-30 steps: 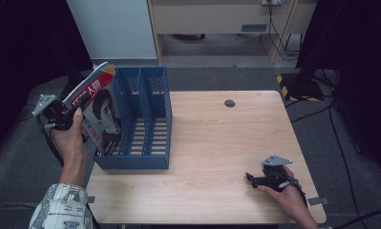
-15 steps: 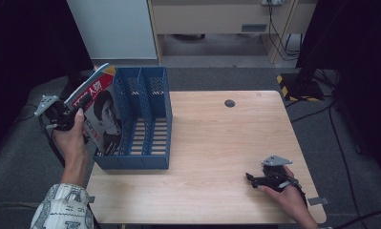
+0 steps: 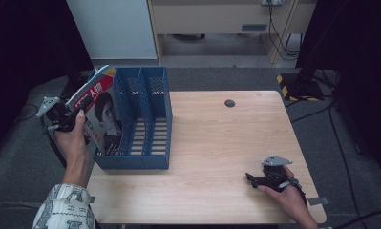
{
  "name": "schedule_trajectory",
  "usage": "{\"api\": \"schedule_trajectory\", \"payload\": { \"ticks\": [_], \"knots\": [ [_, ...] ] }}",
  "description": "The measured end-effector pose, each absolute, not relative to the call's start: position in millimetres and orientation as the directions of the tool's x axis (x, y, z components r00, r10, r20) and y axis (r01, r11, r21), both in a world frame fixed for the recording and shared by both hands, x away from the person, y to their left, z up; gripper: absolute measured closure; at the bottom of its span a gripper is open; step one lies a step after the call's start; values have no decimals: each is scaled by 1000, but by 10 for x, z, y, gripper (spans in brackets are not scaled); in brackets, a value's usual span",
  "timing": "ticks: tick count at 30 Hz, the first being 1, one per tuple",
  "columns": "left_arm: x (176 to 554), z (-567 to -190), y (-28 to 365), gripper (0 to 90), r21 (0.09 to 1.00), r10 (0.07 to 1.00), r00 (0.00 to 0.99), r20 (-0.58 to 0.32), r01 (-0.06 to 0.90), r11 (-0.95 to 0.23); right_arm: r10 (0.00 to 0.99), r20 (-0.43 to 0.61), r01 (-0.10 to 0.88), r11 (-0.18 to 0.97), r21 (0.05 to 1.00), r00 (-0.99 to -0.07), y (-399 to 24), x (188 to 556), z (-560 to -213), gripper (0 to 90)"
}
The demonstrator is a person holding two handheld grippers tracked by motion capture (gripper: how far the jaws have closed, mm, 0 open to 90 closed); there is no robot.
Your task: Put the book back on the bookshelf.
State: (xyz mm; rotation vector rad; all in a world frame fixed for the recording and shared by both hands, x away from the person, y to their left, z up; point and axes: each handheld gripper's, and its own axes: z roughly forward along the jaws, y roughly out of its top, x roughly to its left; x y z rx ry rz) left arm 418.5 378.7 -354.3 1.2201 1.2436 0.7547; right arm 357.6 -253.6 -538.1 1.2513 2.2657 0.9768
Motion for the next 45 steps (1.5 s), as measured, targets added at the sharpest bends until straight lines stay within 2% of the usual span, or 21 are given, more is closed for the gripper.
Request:
{"api": "schedule_trajectory", "payload": {
  "ticks": [45],
  "knots": [
    [4198,-3681,3950,852,937,938,161,-307,226,268,845,8,586,364,724,-535,-2535,3575,-5381,114]
  ]
}}
